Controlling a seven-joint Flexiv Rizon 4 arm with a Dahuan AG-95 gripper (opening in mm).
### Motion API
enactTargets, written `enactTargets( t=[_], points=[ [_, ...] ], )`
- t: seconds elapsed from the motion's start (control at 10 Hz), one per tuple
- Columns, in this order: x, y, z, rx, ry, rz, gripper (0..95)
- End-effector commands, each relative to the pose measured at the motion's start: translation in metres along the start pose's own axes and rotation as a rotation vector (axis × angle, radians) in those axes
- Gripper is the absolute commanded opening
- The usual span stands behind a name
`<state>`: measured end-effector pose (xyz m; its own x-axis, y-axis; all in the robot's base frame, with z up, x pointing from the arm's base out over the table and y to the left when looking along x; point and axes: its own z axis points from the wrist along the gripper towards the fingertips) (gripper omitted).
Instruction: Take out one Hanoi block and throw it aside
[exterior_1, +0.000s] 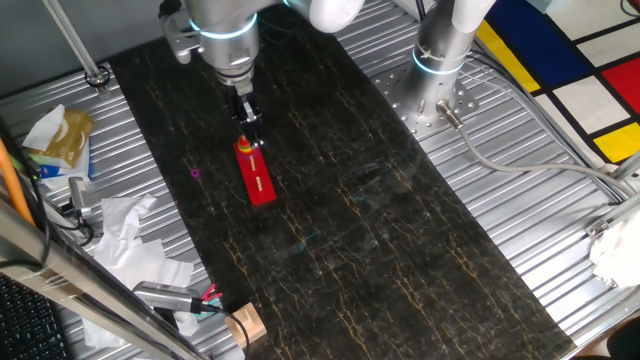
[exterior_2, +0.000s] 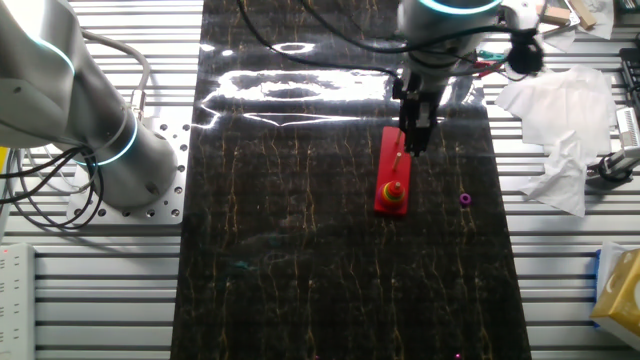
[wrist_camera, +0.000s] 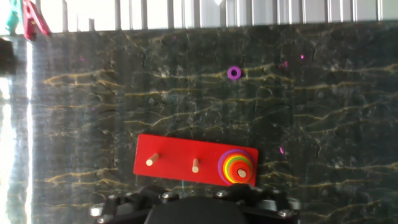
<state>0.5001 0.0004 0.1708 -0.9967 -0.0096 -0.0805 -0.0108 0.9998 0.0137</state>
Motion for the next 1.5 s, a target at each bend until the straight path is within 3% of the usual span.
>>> enactTargets(
  t=[0.1,1.5],
  points=[
    [0.0003,-0.0003,-0.0003,-0.007,-0.085,-0.016,0.0],
    [0.0018,-0.0014,-0.0055,-0.006,-0.083,-0.004,0.0]
  ],
)
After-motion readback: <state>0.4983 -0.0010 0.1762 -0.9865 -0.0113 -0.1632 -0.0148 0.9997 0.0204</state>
